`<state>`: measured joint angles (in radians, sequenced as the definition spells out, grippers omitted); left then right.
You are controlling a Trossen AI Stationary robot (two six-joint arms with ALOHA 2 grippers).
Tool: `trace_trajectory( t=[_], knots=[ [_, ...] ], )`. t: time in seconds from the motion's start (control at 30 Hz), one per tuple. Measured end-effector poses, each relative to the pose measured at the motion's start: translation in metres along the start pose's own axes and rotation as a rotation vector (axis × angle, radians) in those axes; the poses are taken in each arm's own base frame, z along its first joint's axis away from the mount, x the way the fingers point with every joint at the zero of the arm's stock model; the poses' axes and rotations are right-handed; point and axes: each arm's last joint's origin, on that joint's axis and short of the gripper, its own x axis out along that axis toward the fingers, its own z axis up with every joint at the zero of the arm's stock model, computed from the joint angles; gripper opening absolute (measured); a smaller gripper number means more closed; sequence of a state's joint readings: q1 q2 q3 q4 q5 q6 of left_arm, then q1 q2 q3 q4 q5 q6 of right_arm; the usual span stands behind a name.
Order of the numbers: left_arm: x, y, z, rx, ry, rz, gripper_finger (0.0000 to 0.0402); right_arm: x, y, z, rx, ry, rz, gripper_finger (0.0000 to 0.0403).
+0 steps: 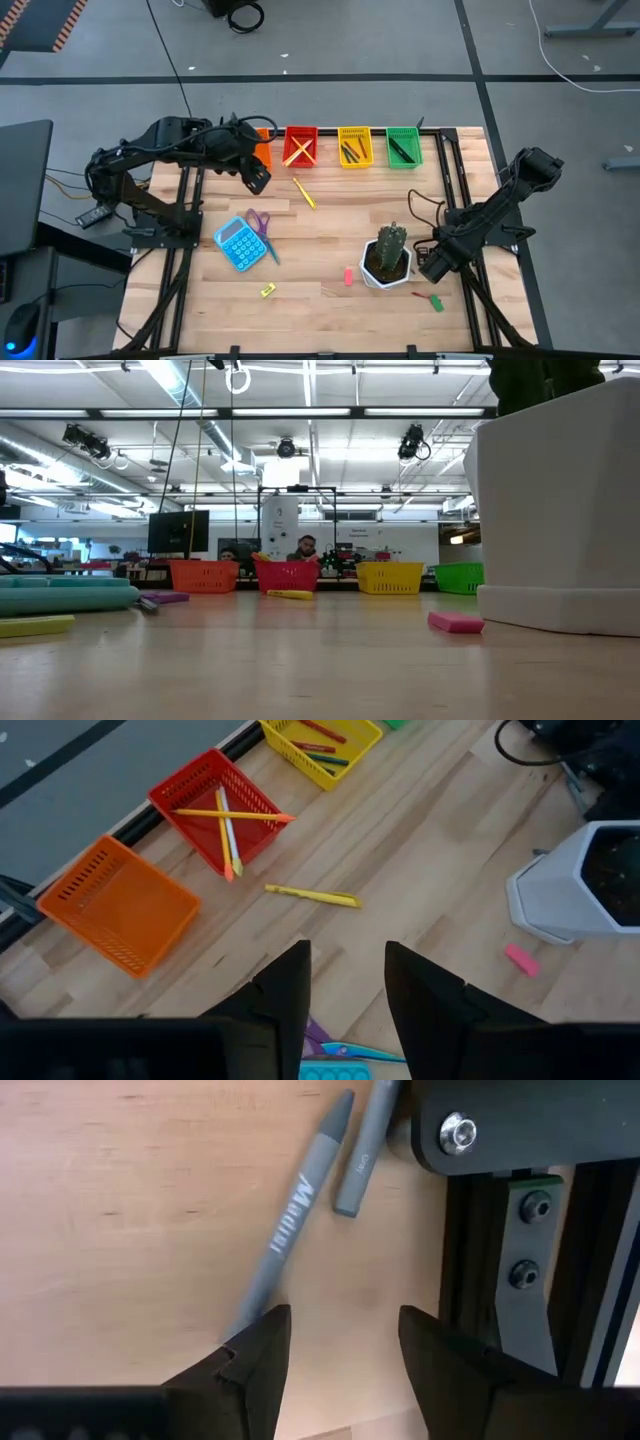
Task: Sort crayons/erasers/pens/pencils in bins
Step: Put the middle gray crayon into the yellow bin
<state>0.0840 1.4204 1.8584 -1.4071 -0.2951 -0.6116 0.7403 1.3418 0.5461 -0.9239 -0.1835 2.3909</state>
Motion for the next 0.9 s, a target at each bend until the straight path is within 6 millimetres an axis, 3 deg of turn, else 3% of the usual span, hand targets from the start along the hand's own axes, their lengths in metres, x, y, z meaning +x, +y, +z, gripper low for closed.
trace_trajectory(
  t=[0.23,0.53,0.9],
  knots=[
    [0.0,-0.001,-0.001,-0.025,-0.001,-0.005,0.0135,-0.002,0.0,0.0,-0.004,0.003,0.022,0.0196],
    [-0.001,-0.003,-0.002,-0.042,-0.002,-0.013,0.0132,-0.025,0.003,0.003,0.015,-0.001,0.171,0.0196],
    [-0.003,-0.008,-0.005,-0.054,0.002,-0.027,0.0129,-0.008,0.008,0.014,0.054,-0.071,0.142,0.0196]
  ],
)
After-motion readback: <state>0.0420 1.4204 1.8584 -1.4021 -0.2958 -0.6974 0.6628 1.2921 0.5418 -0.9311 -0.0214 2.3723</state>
